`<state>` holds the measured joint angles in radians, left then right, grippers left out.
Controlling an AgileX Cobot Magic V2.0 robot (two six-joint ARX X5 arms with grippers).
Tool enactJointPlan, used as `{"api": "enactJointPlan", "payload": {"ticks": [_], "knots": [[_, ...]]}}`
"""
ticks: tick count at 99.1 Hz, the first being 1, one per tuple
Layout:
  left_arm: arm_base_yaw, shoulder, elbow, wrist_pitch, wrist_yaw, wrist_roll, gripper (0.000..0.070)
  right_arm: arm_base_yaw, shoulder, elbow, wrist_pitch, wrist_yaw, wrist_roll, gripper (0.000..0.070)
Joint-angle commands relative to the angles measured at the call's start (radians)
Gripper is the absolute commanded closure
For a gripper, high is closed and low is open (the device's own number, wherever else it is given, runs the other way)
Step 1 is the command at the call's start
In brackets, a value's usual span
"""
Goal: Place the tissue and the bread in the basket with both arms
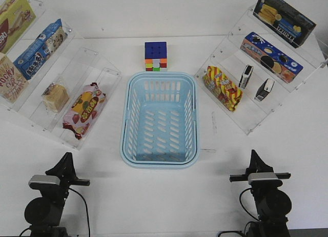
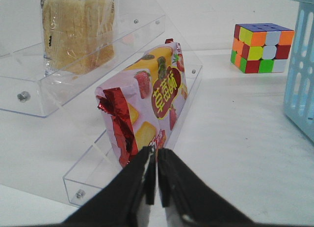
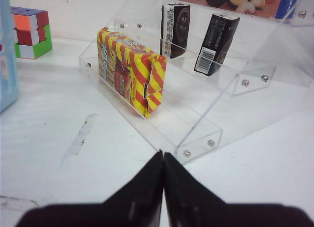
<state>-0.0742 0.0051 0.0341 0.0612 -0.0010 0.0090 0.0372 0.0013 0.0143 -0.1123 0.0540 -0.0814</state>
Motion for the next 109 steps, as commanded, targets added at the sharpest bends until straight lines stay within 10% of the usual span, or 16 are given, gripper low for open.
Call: {"api": "enactJointPlan", "payload": {"ticks": [1, 33, 62, 87, 102, 109], "knots": [[0.000, -0.002, -0.020, 0.016, 0.001, -0.002, 0.0699, -0.002, 0.000, -0.002, 0.014, 0.005, -0.046, 0.0700], [0.000, -0.002, -0.020, 0.016, 0.001, -0.002, 0.0699, -0.001, 0.000, -0.002, 0.028, -0.030, 0.011, 0.0700], [0.000, -0.002, -0.020, 0.016, 0.001, -0.002, 0.0699, -0.003, 0.022, 0.100, 0.015, -0.010, 0.447, 0.0700], [0.000, -0.002, -0.020, 0.016, 0.001, -0.002, 0.0699, -0.008, 0.424, 0.425, -0.143, 0.099, 0.412, 0.0697], [0.000, -0.002, -0.020, 0.016, 0.001, -0.002, 0.0699, -0.010, 0.701, 0.607, -0.141, 0.078, 0.337, 0.0273], [0.000, -0.002, -0.020, 0.016, 0.001, -0.002, 0.0699, -0.015, 0.819, 0.685, -0.129, 0.079, 0.308, 0.0259]]}}
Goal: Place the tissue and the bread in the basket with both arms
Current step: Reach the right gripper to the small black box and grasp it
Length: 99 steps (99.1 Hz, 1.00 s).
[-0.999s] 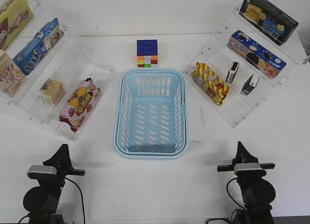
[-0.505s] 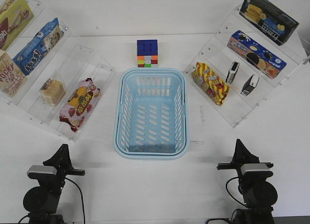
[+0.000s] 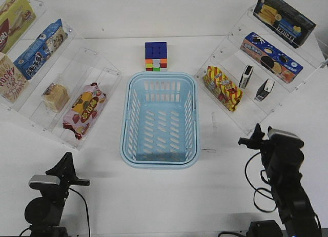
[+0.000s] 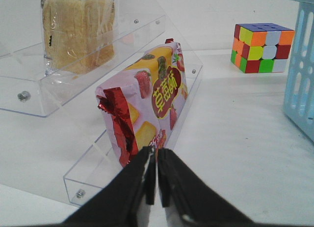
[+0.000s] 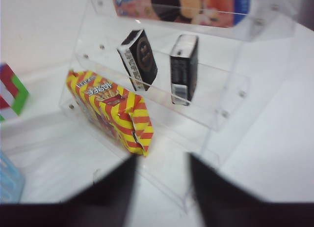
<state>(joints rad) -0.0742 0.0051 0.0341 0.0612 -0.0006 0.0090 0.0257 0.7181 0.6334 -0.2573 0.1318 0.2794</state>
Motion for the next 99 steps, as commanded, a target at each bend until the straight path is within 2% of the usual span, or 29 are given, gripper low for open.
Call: {"api": "enactJointPlan", "payload": {"ticks": [1, 31, 53, 57, 60, 70, 91, 99], "knots": [[0.000, -0.002, -0.020, 0.016, 0.000, -0.002, 0.0699, -0.004, 0.118, 0.076, 0.019, 0.002, -0.056, 0.0259], [0.000, -0.002, -0.020, 0.016, 0.000, -0.002, 0.0699, -0.076, 0.539, 0.382, 0.048, 0.033, -0.113, 0.0260], [0.000, -0.002, -0.020, 0.016, 0.000, -0.002, 0.0699, -0.123, 0.735, 0.507, 0.052, 0.023, -0.113, 0.0266], [0.000, -0.002, -0.020, 0.016, 0.000, -0.002, 0.0699, -0.127, 0.759, 0.516, 0.061, 0.023, -0.113, 0.0310], [0.000, -0.002, -0.020, 0.016, 0.000, -0.002, 0.0699, -0.130, 0.772, 0.519, 0.068, 0.022, -0.113, 0.0375], [0.000, -0.002, -0.020, 0.016, 0.000, -0.002, 0.0699, -0.137, 0.793, 0.519, 0.087, -0.005, -0.118, 0.0700], [0.000, -0.002, -0.020, 0.016, 0.000, -0.002, 0.0699, -0.137, 0.705, 0.525, 0.063, -0.006, -0.130, 0.0699], [0.000, -0.002, -0.020, 0.016, 0.000, -0.002, 0.0699, -0.132, 0.618, 0.525, 0.042, -0.072, -0.129, 0.0699]]}}
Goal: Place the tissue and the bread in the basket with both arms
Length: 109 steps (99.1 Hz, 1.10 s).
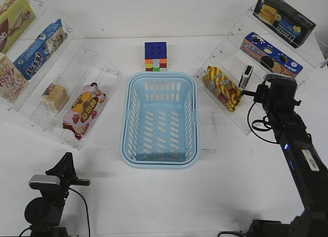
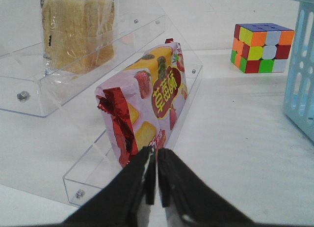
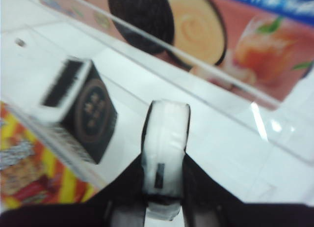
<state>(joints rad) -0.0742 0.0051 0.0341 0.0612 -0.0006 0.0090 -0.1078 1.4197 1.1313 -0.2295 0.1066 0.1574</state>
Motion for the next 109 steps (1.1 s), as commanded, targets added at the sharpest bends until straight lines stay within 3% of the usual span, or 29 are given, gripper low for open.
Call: {"api": "enactJointPlan", "payload": {"ticks": [1, 12, 24, 32, 49, 53, 64, 71, 81, 88, 97, 109], "knots": [[0.000, -0.002, -0.020, 0.016, 0.000, -0.002, 0.0699, 0.003, -0.094, 0.027, 0.012, -0.061, -0.004, 0.0699], [0.000, -0.002, -0.020, 0.016, 0.000, -0.002, 0.0699, 0.044, -0.208, 0.027, -0.012, -0.212, 0.034, 0.0699], [0.000, -0.002, -0.020, 0.016, 0.000, -0.002, 0.0699, 0.150, -0.265, 0.027, -0.004, -0.440, 0.055, 0.0699], [0.000, -0.002, -0.020, 0.016, 0.000, -0.002, 0.0699, 0.253, -0.265, 0.027, -0.005, -0.526, 0.042, 0.0699], [0.000, -0.002, -0.020, 0.016, 0.000, -0.002, 0.0699, 0.486, -0.200, 0.027, -0.039, -0.514, -0.071, 0.0682], [0.000, -0.002, -0.020, 0.016, 0.000, -0.002, 0.0699, 0.521, -0.175, 0.027, -0.042, -0.501, -0.091, 0.0624], [0.000, -0.002, -0.020, 0.016, 0.000, -0.002, 0.0699, 0.577, -0.136, 0.027, -0.042, -0.444, -0.111, 0.0361], [0.000, -0.002, -0.020, 0.017, 0.000, -0.003, 0.0699, 0.589, -0.128, 0.027, -0.025, -0.427, -0.110, 0.0332], [0.000, -0.002, -0.020, 0.018, 0.001, -0.019, 0.0699, 0.583, -0.142, 0.028, 0.007, -0.408, -0.109, 0.0349], [0.000, -0.002, -0.020, 0.022, 0.001, -0.063, 0.0699, 0.558, -0.182, 0.028, 0.008, -0.349, -0.109, 0.0471], [0.000, -0.002, -0.019, 0.027, 0.002, -0.229, 0.0699, 0.497, -0.243, 0.028, -0.028, -0.271, -0.106, 0.0700], [0.000, -0.002, -0.013, 0.074, 0.001, -0.449, 0.0699, 0.428, -0.336, -0.019, -0.066, -0.225, -0.102, 0.0700]]}}
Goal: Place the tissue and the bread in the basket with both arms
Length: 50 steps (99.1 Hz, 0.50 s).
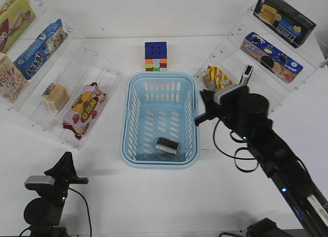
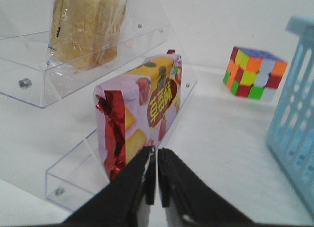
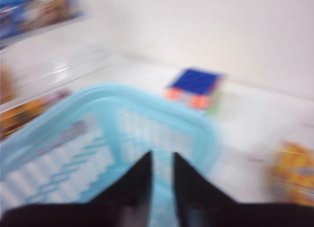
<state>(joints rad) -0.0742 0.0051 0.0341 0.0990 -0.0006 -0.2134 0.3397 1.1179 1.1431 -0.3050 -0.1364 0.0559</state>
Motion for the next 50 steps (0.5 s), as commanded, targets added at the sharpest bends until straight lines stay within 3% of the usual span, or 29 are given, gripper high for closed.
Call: {"api": "enactJointPlan", "payload": {"ticks": [1, 13, 24, 32, 50], "knots": [[0.000, -0.002, -0.011, 0.038, 0.001, -0.240, 0.0699, -0.024, -0.045, -0.042, 0.018, 0.023, 0.000, 0.0700], [0.000, 0.004, 0.059, 0.011, 0.001, -0.318, 0.0699, -0.064, -0.216, -0.256, 0.206, 0.037, 0.001, 0.0700], [0.001, 0.051, 0.189, -0.080, 0.001, -0.301, 0.0699, -0.089, -0.386, -0.491, 0.408, 0.050, 0.005, 0.0700], [0.002, 0.134, 0.300, -0.146, 0.000, -0.213, 0.0699, -0.090, -0.462, -0.604, 0.471, 0.087, 0.033, 0.0700], [0.002, 0.433, 0.563, -0.286, -0.039, 0.098, 0.0699, -0.090, -0.497, -0.645, 0.399, 0.087, 0.079, 0.0700]]}}
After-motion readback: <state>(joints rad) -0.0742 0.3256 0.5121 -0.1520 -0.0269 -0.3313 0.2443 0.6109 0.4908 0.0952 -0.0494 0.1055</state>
